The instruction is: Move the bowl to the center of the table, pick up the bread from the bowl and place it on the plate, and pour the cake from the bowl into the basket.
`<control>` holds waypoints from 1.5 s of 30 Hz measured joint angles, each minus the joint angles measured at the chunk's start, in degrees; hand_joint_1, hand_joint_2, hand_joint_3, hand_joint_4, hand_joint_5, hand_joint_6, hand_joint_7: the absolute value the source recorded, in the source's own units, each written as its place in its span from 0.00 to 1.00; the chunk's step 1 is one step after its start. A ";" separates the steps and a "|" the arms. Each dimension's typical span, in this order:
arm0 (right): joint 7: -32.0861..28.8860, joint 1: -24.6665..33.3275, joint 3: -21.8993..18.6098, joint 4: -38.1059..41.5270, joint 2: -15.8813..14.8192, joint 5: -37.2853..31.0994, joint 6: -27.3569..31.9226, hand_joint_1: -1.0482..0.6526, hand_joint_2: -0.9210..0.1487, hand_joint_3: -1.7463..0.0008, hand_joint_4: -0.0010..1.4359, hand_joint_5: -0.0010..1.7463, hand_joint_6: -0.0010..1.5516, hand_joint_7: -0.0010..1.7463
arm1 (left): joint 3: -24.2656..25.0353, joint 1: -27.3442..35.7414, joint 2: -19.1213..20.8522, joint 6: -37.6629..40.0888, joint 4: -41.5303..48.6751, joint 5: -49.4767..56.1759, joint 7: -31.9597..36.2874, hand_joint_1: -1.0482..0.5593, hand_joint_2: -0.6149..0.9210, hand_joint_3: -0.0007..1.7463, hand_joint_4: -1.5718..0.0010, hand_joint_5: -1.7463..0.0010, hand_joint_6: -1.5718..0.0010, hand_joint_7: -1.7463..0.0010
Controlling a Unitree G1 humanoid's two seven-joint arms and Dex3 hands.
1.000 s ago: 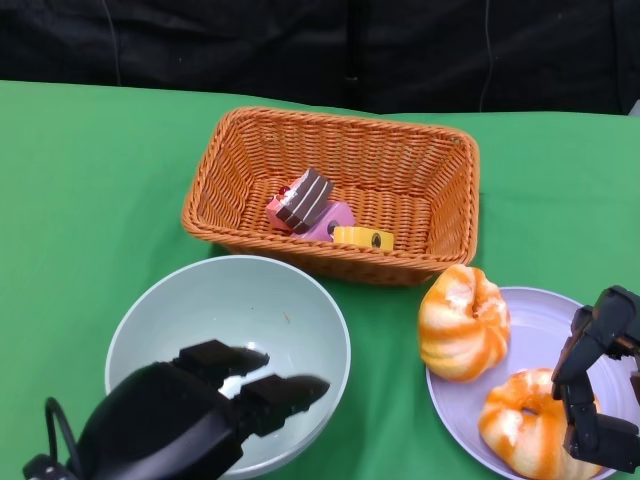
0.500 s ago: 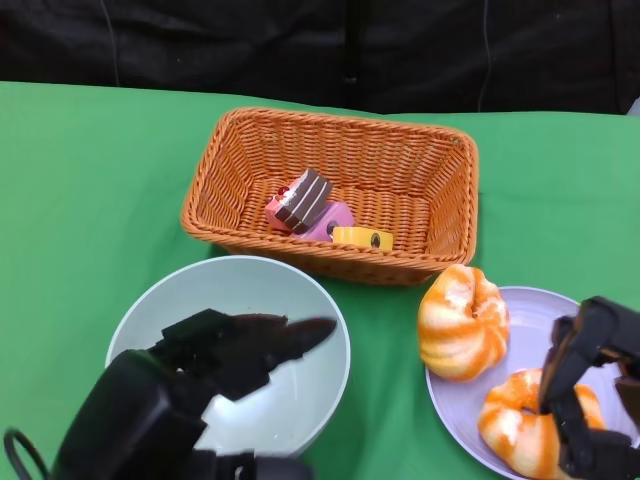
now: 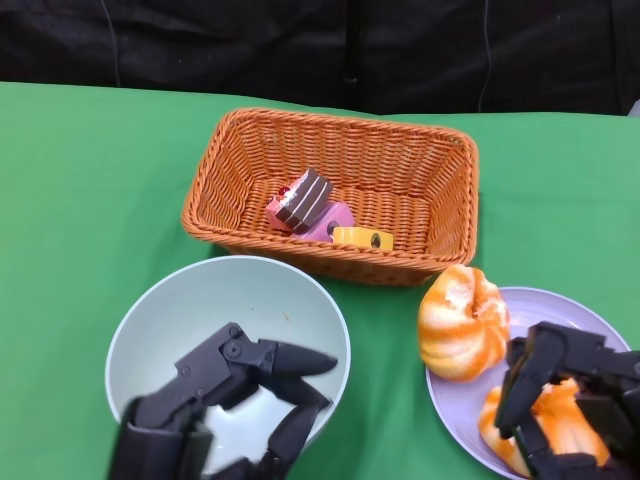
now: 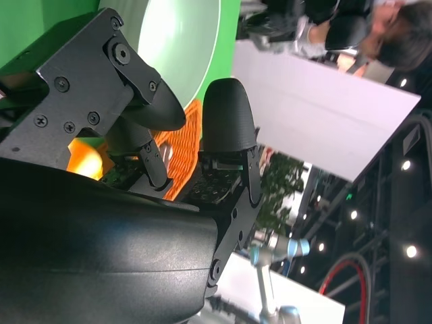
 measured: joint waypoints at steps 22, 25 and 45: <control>-3.42 5.37 7.37 -6.64 2.72 -4.10 8.30 0.63 0.59 0.10 0.44 0.96 0.45 0.83 | -0.03 2.09 -5.25 17.76 -5.67 -12.55 1.10 0.63 0.75 0.81 0.46 0.00 0.61 0.00; -4.09 5.40 7.88 -6.55 3.23 -4.53 8.16 0.63 0.57 0.10 0.43 0.96 0.44 0.83 | 1.12 1.80 -5.30 19.05 -6.06 -12.32 1.29 0.63 0.72 0.84 0.44 0.00 0.59 0.00; -4.45 2.44 6.86 1.14 3.21 -5.31 1.78 0.62 0.60 0.08 0.43 1.00 0.44 0.85 | 5.49 0.74 -4.81 17.02 -2.23 -13.21 -3.29 0.64 0.70 0.84 0.42 0.00 0.55 0.02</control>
